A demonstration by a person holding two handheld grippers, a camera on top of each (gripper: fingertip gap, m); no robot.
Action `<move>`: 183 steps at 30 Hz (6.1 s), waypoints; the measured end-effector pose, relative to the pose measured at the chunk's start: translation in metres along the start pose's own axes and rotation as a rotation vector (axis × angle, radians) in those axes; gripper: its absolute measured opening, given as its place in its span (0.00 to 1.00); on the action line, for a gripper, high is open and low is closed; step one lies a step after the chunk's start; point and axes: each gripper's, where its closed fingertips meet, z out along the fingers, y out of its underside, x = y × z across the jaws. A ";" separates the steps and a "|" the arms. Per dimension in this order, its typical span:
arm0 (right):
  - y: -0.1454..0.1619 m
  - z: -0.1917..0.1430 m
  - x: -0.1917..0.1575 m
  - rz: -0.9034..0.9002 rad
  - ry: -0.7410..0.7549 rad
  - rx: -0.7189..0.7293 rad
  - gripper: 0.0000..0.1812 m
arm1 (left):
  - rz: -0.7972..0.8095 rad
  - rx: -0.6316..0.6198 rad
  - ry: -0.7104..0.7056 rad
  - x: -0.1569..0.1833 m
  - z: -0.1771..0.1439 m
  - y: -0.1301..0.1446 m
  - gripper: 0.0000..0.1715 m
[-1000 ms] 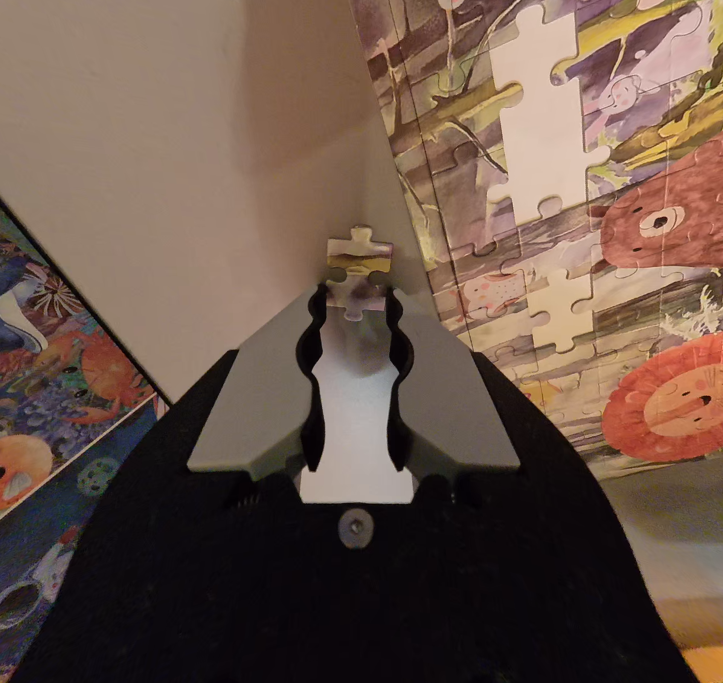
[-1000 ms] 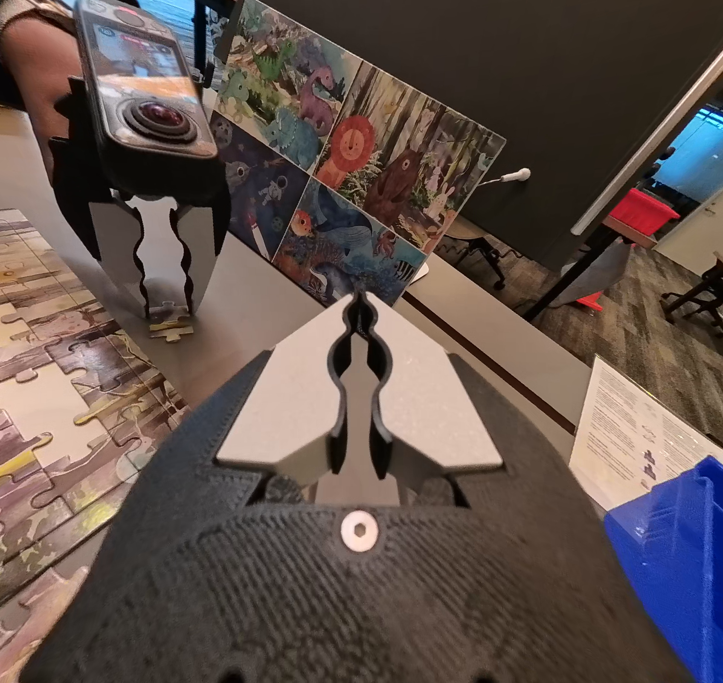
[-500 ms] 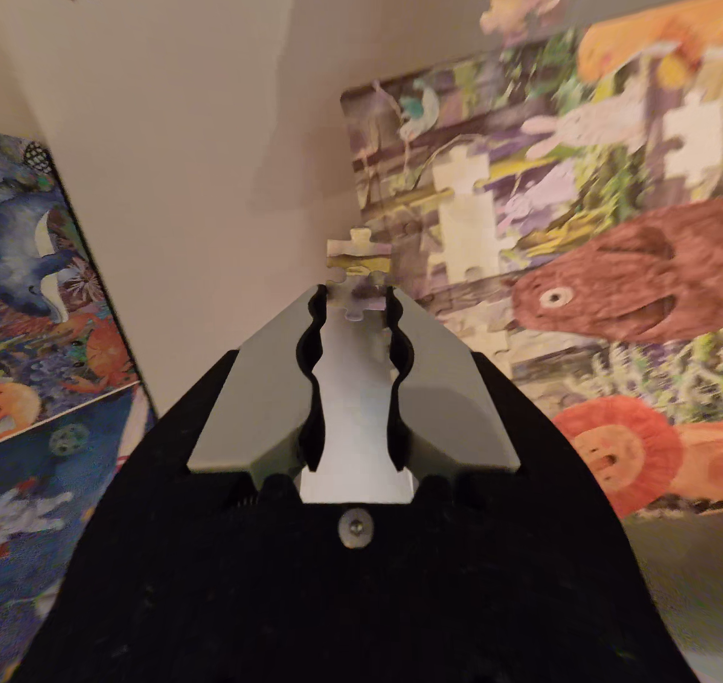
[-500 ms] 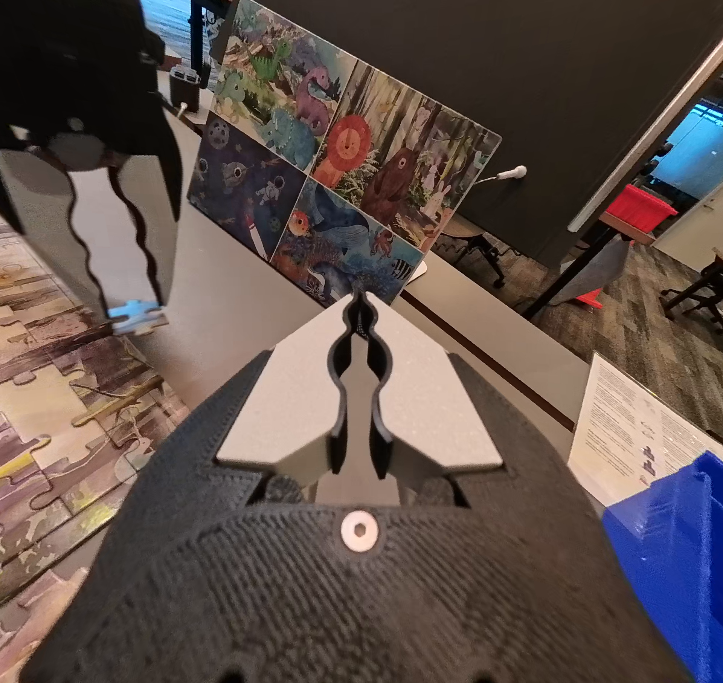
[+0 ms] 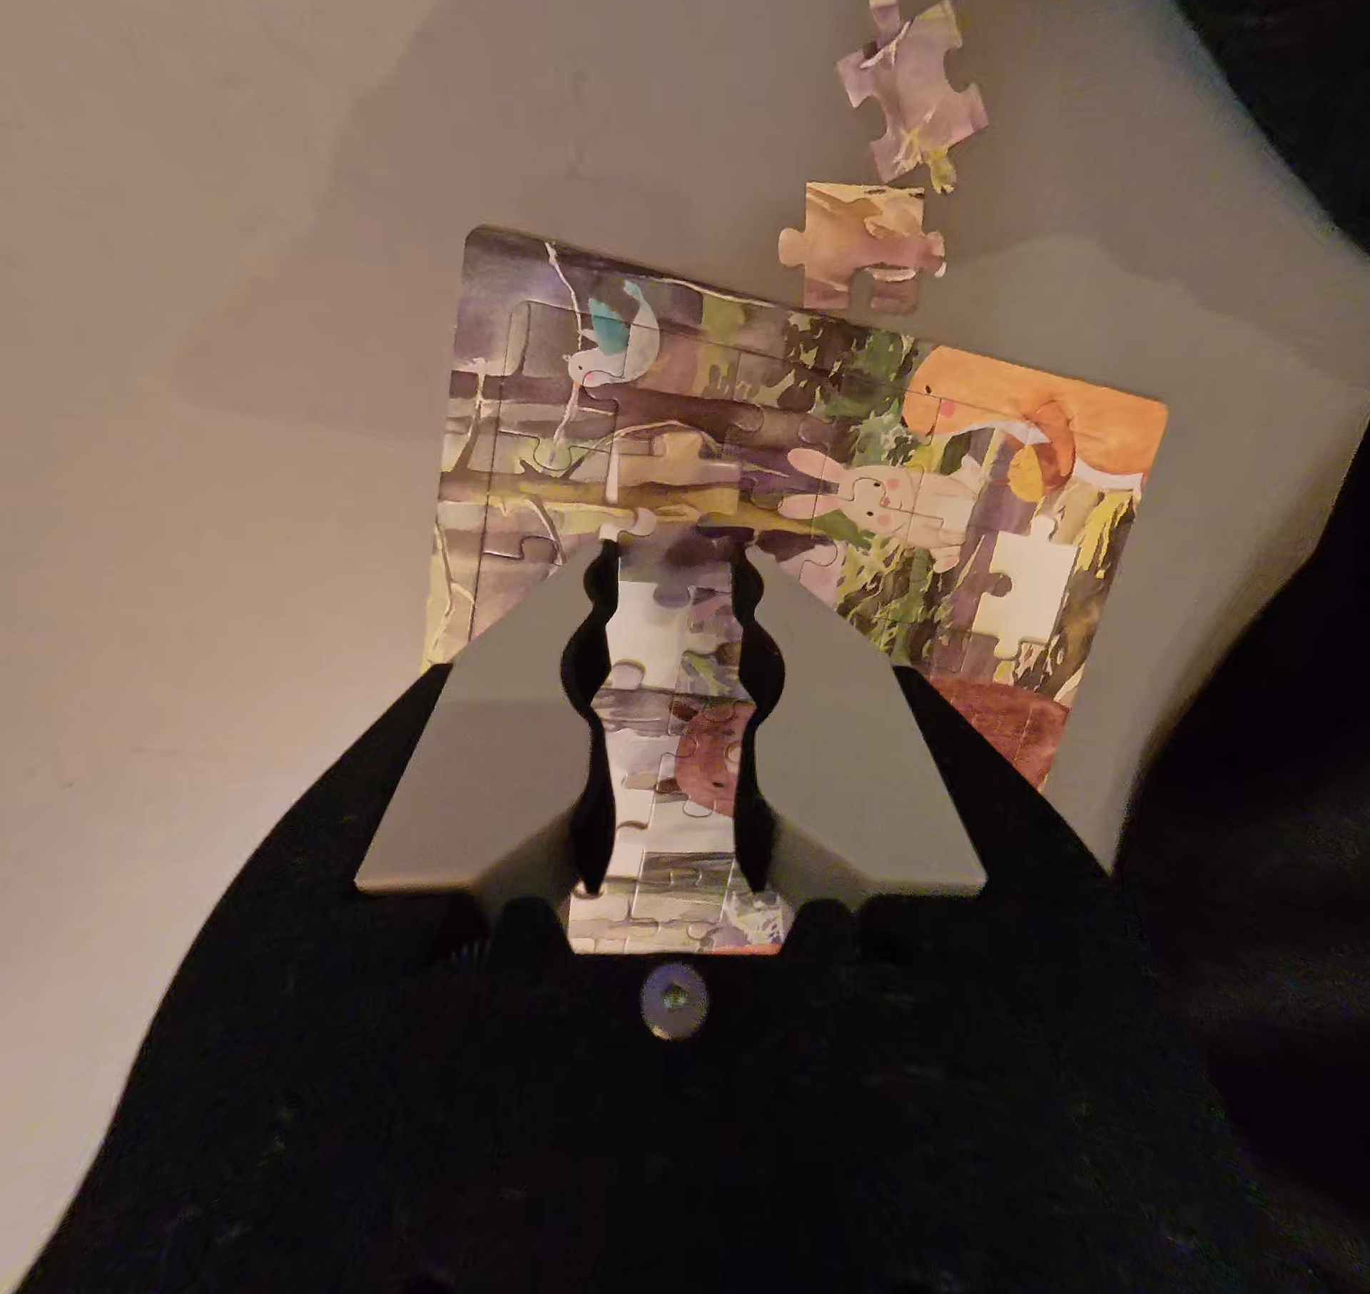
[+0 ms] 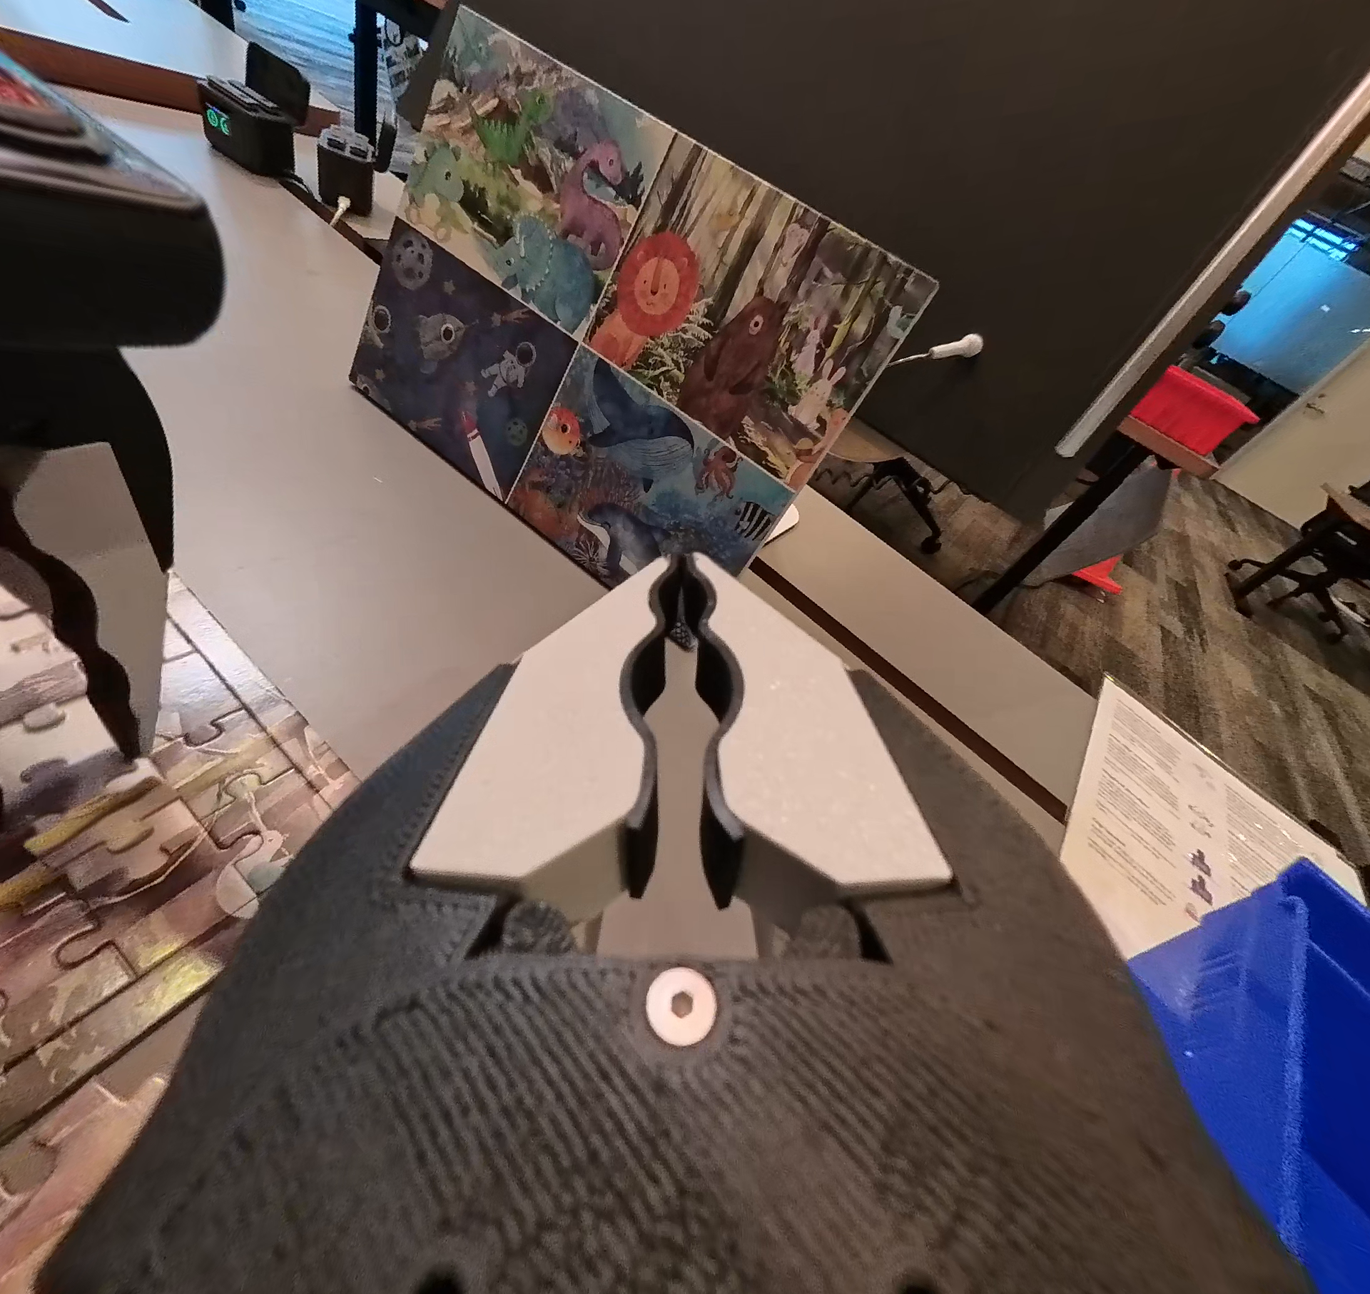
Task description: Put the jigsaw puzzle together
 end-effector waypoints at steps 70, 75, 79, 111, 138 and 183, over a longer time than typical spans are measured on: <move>0.087 -0.026 -0.184 0.039 -0.775 -0.365 0.00 | -0.017 0.315 -0.115 -0.010 0.010 0.008 0.25; 0.083 -0.021 -0.168 0.070 -0.702 -0.341 0.00 | -0.013 0.331 -0.117 -0.010 0.008 0.007 0.24; 0.082 -0.015 -0.165 0.077 -0.664 -0.337 0.00 | -0.008 0.332 -0.109 -0.008 0.009 0.006 0.20; 0.085 -0.027 -0.195 0.169 -0.843 -0.422 0.00 | -0.030 0.343 -0.057 -0.005 0.012 0.007 0.14; 0.084 -0.054 -0.208 0.170 -1.023 -0.433 0.00 | -0.056 0.365 -0.081 -0.008 0.012 0.006 0.11; 0.050 -0.034 -0.042 0.316 -0.267 0.004 0.00 | -0.236 0.806 -0.201 -0.093 -0.099 0.058 0.00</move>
